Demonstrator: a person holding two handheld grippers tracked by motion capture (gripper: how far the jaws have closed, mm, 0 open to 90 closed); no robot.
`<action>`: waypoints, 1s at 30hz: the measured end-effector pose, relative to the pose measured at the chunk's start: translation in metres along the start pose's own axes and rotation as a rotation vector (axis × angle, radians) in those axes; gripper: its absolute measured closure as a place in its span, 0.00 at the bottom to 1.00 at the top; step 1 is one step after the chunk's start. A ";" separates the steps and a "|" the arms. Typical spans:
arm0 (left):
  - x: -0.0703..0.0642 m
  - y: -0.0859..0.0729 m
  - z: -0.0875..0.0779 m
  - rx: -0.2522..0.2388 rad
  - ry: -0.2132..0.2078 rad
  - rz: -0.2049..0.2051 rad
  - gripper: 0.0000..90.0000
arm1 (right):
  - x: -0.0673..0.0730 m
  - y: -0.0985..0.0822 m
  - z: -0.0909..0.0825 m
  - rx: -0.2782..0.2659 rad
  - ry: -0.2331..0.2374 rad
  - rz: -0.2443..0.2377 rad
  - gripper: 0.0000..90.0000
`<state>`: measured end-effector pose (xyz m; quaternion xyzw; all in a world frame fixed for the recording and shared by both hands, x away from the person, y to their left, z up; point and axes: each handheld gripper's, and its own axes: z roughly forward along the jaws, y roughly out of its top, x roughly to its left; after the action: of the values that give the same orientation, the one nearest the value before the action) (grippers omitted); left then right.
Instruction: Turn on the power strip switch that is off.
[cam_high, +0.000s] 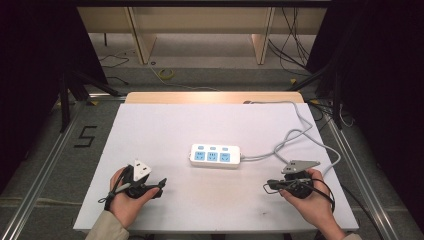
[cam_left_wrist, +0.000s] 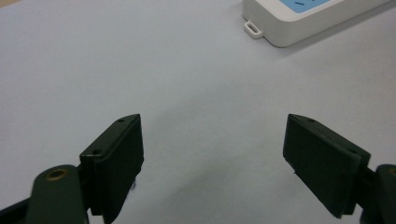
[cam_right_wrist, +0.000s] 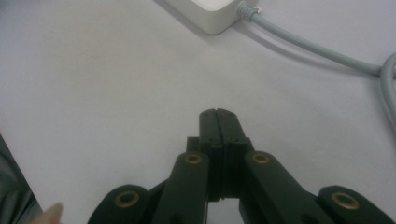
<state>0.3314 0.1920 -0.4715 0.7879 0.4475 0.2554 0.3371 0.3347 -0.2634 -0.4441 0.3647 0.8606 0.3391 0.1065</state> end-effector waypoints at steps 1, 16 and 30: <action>0.000 0.000 0.000 0.000 -0.001 -0.001 0.22 | 0.002 0.003 0.000 0.004 0.003 0.004 1.00; 0.001 0.000 0.000 -0.003 0.004 -0.001 0.22 | 0.010 0.025 0.009 0.041 0.022 -0.024 1.00; 0.001 0.000 0.000 -0.008 0.006 -0.006 0.23 | 0.013 0.036 0.015 0.069 0.040 -0.035 1.00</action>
<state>0.3318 0.1926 -0.4710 0.7846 0.4498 0.2584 0.3395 0.3515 -0.2286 -0.4308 0.3463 0.8800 0.3143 0.0827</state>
